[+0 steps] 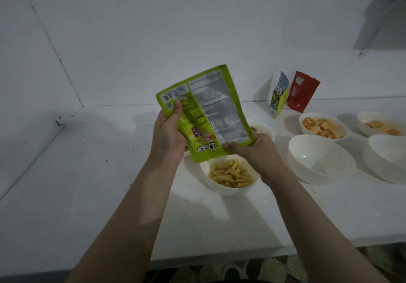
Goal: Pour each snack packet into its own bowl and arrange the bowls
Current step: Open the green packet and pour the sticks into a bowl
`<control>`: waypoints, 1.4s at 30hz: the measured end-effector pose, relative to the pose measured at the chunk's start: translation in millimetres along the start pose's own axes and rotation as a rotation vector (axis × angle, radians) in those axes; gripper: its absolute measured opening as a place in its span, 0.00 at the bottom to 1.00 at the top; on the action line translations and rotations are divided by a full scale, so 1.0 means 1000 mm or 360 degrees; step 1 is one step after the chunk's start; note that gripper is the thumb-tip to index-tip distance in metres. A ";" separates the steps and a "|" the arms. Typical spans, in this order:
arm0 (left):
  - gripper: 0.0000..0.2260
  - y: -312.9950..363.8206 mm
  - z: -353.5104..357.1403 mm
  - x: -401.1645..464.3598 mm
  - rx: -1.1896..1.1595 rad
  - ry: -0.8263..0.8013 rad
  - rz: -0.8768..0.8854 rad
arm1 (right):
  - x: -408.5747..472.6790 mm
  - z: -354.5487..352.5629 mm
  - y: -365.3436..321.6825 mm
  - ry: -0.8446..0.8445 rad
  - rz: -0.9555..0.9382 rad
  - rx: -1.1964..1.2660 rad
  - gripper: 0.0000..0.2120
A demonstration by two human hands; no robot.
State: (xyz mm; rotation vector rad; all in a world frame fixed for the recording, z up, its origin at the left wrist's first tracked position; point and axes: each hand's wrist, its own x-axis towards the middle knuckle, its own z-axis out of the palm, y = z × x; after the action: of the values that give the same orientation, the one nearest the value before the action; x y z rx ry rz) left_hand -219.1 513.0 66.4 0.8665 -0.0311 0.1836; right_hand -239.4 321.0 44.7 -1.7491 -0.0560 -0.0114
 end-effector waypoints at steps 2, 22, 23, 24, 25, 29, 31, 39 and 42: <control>0.12 -0.005 -0.009 -0.004 0.0010 0.0103 -0.0070 | 0.000 -0.001 -0.001 0.0049 0.0103 0.0325 0.07; 0.07 -0.175 0.198 -0.100 0.0596 -0.0414 -0.0091 | -0.115 -0.235 0.019 0.0995 -0.0275 0.0803 0.05; 0.07 -0.186 0.217 -0.108 0.0571 -0.0455 -0.0110 | -0.125 -0.256 0.020 0.1032 -0.0279 0.0787 0.05; 0.06 -0.199 0.236 -0.117 0.0548 -0.0496 -0.0128 | -0.136 -0.278 0.023 0.1072 -0.0291 0.0776 0.05; 0.07 -0.212 0.254 -0.126 0.0526 -0.0533 -0.0149 | -0.147 -0.299 0.025 0.1113 -0.0300 0.0766 0.05; 0.07 -0.269 0.318 -0.165 0.0465 -0.0657 -0.0275 | -0.193 -0.377 0.040 0.1298 -0.0292 0.0721 0.04; 0.08 -0.294 0.341 -0.182 0.0489 -0.0743 -0.0334 | -0.212 -0.404 0.048 0.1395 -0.0277 0.0757 0.04; 0.09 -0.411 0.435 -0.251 0.0621 -0.1148 -0.0650 | -0.299 -0.509 0.103 0.1941 -0.0175 0.0850 0.04; 0.09 -0.461 0.465 -0.275 0.0673 -0.1245 -0.0767 | -0.325 -0.552 0.131 0.2119 -0.0106 0.0844 0.03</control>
State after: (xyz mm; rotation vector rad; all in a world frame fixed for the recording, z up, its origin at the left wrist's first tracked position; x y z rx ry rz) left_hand -387.4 -173.2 -8.1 1.2959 -0.5236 -0.6294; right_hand -545.2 -255.0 1.5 -0.9381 0.7799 -1.0878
